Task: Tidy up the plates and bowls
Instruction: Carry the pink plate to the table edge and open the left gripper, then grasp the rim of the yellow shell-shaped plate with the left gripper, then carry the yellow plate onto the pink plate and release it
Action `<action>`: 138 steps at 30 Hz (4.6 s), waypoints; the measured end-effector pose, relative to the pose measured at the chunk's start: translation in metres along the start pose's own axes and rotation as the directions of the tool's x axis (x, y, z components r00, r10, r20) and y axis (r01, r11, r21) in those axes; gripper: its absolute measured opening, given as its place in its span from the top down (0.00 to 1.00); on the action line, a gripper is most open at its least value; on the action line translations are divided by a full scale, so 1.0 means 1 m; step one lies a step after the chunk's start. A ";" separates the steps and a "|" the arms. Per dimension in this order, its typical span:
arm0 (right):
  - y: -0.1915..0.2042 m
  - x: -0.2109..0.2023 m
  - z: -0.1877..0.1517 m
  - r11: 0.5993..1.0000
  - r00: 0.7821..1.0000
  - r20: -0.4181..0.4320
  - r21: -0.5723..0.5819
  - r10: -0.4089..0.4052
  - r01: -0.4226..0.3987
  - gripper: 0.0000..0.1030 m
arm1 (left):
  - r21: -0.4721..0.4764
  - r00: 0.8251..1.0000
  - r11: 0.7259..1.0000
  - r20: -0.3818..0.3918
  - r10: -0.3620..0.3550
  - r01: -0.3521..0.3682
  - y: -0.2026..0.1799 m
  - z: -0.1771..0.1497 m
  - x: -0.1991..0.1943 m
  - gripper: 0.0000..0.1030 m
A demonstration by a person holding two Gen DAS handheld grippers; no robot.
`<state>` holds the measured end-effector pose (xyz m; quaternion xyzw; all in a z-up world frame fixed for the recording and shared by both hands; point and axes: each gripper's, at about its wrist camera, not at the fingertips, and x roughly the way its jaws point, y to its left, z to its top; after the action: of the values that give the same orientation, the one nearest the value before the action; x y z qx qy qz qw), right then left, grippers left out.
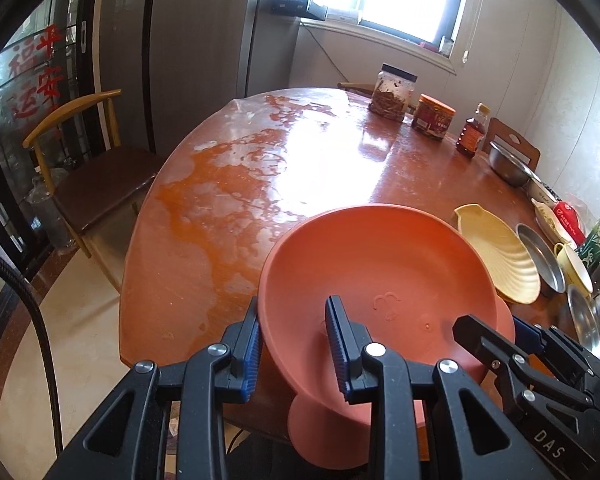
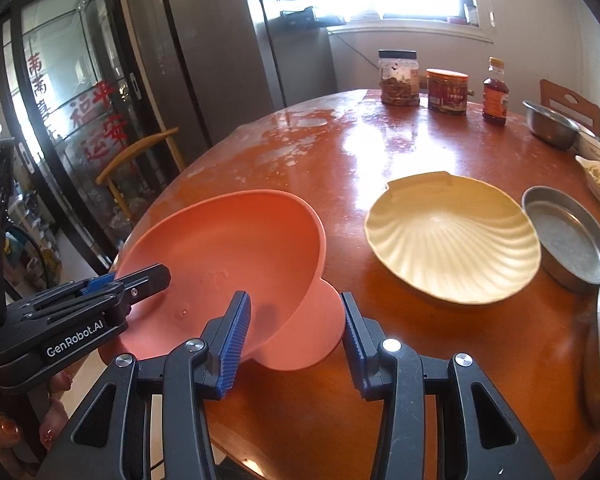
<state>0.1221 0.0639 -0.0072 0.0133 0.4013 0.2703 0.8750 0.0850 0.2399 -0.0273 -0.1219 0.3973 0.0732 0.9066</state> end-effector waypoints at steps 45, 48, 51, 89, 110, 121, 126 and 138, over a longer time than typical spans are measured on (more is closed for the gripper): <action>-0.093 -0.057 -0.015 0.960 0.985 0.070 0.244 -0.159 0.138 0.46 | 0.197 1.000 0.980 0.020 -0.014 0.010 -0.109 0.031 -0.008 0.59; -0.099 -0.052 -0.012 0.954 0.984 0.057 0.262 -0.167 0.147 0.46 | 0.235 0.999 0.972 -0.011 -0.030 0.032 -0.130 0.039 0.007 0.59; -0.102 -0.048 -0.008 0.949 0.980 0.057 0.266 -0.189 0.167 0.45 | 0.254 0.998 0.966 -0.049 -0.039 0.050 -0.146 0.048 0.027 0.59; -0.115 0.018 0.029 0.945 0.993 0.020 0.310 -0.114 0.102 0.59 | 0.212 0.977 0.966 -0.181 -0.113 0.151 -0.125 0.084 0.099 0.90; -0.028 -0.058 0.030 0.990 0.982 0.189 0.144 -0.017 -0.011 0.58 | 0.156 0.994 0.982 0.014 -0.109 0.105 -0.058 0.063 -0.012 0.88; 0.026 -0.043 -0.002 0.996 0.993 0.116 0.078 0.036 -0.045 0.57 | 0.089 1.000 0.996 0.004 -0.030 0.030 -0.008 0.034 -0.018 0.88; 0.037 -0.030 -0.012 0.997 0.997 0.070 0.065 0.043 -0.048 0.57 | 0.080 1.000 0.997 -0.017 0.007 -0.005 0.000 0.027 -0.009 0.87; 0.041 -0.018 -0.016 0.998 0.999 0.025 0.054 0.042 -0.043 0.56 | 0.086 0.999 0.996 -0.031 0.027 -0.024 0.003 0.026 0.004 0.85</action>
<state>0.0822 0.0872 0.0046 0.0491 0.3976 0.2776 0.8732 0.1049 0.2506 -0.0134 -0.0789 0.4161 0.0658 0.9035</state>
